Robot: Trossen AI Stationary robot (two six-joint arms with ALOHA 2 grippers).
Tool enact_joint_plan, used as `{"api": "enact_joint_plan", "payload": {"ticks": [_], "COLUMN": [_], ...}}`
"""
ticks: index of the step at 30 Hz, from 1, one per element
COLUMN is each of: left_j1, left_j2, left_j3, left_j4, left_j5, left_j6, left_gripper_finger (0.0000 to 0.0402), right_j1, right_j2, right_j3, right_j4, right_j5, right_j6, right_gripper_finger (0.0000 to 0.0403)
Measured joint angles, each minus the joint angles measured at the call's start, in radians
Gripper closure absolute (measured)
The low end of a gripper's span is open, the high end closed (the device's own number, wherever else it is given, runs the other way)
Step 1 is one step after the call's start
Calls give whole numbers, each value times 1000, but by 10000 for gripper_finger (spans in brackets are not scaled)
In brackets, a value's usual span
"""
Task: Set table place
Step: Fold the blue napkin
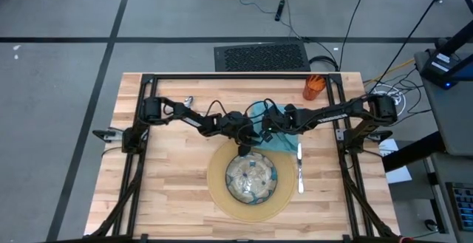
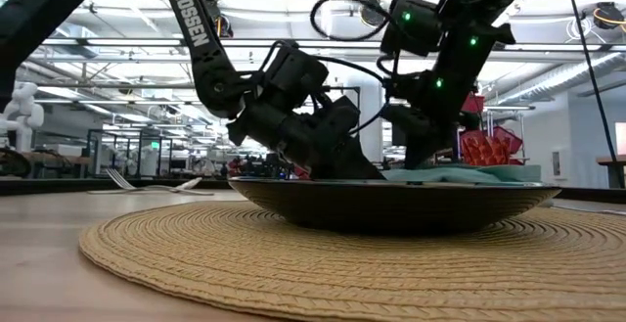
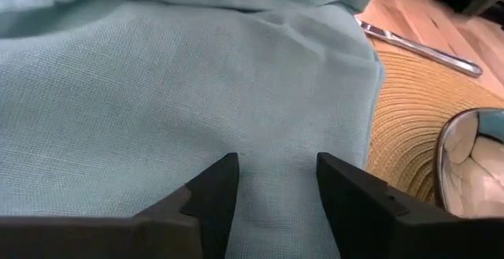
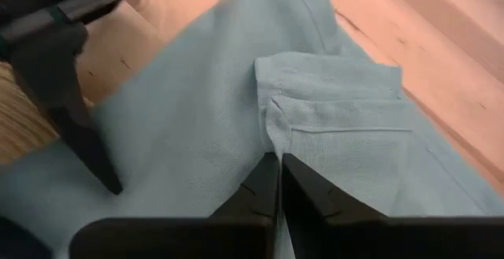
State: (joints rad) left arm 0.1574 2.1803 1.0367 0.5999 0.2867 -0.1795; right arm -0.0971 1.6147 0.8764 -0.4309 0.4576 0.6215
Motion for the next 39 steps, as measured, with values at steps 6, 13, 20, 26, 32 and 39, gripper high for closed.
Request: {"api": "enact_joint_plan", "payload": {"ticks": [6,13,20,26,32,39], "left_j1": [0,0,0,-1,-1,-1], "left_j2": [-3,-2,-2,-2,-2,-2], "left_j3": [0,-2,-3,-4,-4,-4], "left_j4": [-42,-41,-41,-41,-41,-41], "left_j5": [-3,-5,-6,-8,-8,-7], "left_j6": [30,39,39,56,56,56], "left_gripper_finger": [263,268,268,268,268,268], "right_j1": [4,-8,-14,-15,-14,-14], "right_j2": [-86,-133,-133,-133,-133,-133], "right_j3": [1,2,2,2,1,1], "right_j4": [-17,-119,-215,-331,-443,-581], "right_j5": [55,76,94,143,154,174], "right_j6": [-13,19,83,170,250,323], "right_gripper_finger": [403,403,403,403,395,328]}}
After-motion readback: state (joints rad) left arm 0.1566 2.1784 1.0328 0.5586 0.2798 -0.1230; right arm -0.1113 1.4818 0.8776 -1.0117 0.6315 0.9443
